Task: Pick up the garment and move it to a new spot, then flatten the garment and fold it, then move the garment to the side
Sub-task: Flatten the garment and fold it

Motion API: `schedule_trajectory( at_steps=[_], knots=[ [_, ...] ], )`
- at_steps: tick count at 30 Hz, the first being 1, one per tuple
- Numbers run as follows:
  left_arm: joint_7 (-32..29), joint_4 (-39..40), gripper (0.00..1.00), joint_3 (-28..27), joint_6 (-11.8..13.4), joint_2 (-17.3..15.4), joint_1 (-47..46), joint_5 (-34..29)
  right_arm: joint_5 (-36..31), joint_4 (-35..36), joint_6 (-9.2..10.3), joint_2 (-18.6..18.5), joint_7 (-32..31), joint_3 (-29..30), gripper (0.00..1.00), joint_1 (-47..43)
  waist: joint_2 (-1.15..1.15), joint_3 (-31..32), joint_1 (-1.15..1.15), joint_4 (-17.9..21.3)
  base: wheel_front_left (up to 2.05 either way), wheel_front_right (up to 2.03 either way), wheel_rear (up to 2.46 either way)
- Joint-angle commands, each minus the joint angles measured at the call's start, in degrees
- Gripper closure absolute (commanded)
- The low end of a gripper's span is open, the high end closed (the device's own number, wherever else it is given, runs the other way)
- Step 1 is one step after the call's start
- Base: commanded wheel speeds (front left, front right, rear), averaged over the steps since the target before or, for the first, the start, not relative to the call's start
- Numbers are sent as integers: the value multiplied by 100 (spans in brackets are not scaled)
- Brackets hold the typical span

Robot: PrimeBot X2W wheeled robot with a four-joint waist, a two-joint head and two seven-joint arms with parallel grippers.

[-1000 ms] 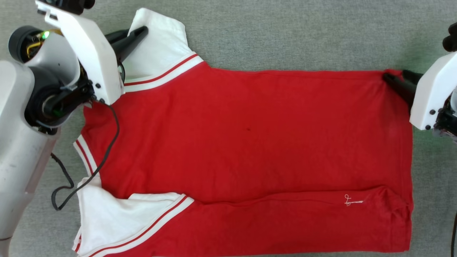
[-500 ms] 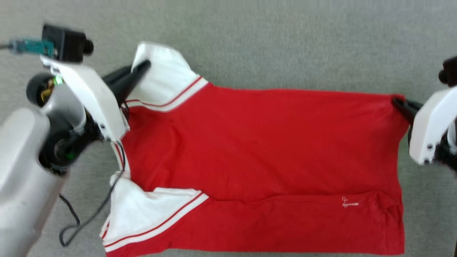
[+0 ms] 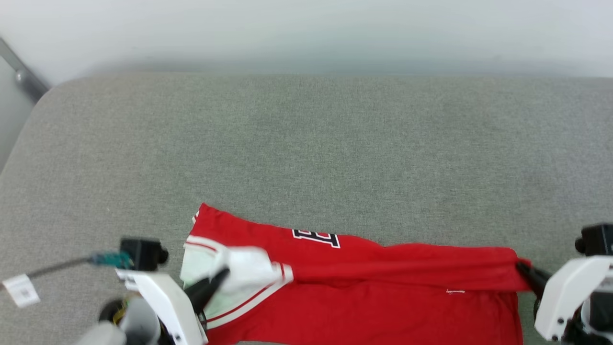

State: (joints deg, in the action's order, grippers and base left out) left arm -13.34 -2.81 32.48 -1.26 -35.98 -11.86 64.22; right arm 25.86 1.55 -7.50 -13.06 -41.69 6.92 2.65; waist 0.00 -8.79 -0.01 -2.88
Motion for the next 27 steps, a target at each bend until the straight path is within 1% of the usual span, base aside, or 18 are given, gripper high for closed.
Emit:
schedule_trajectory(
  at_steps=[1, 2, 3, 4, 7, 10, 11, 12, 16, 21, 24, 27],
  knots=[
    [-1, -48, 78, 61, 42, 47, 125, 34, 15, -76, 2, 43, 147, 44, 92, -132, 0, 53, 1, 5, 0, 0, 0],
    [40, -83, 58, 87, 62, 86, 212, 41, 33, -157, 2, 63, 253, 60, 73, -231, 0, 66, 1, 9, 0, 0, 0],
    [97, -120, 5, 92, 79, 160, 297, 83, 34, -217, 2, 72, 363, 58, 51, -314, 0, 75, 1, 17, 0, 0, 0],
    [109, -161, 0, 136, 67, 208, 402, 112, 59, -283, 2, 84, 460, 44, 0, -395, 0, 95, 1, 26, 0, 0, 0],
    [264, -246, 0, 155, 75, 281, 635, 138, 180, -395, 2, 100, 652, -28, 0, -668, 0, 158, 1, 63, 0, 0, 0],
    [481, -216, 0, 174, 154, 322, 850, 29, 224, -372, 2, 61, 747, -92, 0, -953, 0, 232, 1, 104, 0, 0, 0],
    [923, 32, 0, 110, 395, 267, 1049, -280, 225, -40, 2, -21, 811, -172, 0, -1237, 0, 357, 1, 163, 0, 0, 0],
    [1349, 245, 0, -9, 712, 239, 1118, -617, 173, 290, 2, -53, 797, -109, 0, -1339, 0, 490, 1, 186, 0, 0, 0],
    [1886, 516, 0, -196, 1168, 308, 1016, -1044, 111, 597, 2, -46, 584, 118, 0, -1254, 0, 643, 1, 170, 0, 0, 0],
    [2494, 738, 0, -423, 1573, 420, 832, -1515, 110, 580, 2, -99, 137, 384, 0, -964, 0, 707, 1, 89, 0, 0, 0],
    [2697, 787, 0, -518, 1699, 491, 699, -1837, 55, 460, 2, -130, -198, 515, 0, -835, 0, 658, 1, -39, 0, 0, 0],
    [2797, 779, 0, -606, 1758, 549, 575, -2169, 24, 376, 2, -89, -421, 633, 0, -731, 0, 560, 1, -215, 0, 0, 0]
  ],
)
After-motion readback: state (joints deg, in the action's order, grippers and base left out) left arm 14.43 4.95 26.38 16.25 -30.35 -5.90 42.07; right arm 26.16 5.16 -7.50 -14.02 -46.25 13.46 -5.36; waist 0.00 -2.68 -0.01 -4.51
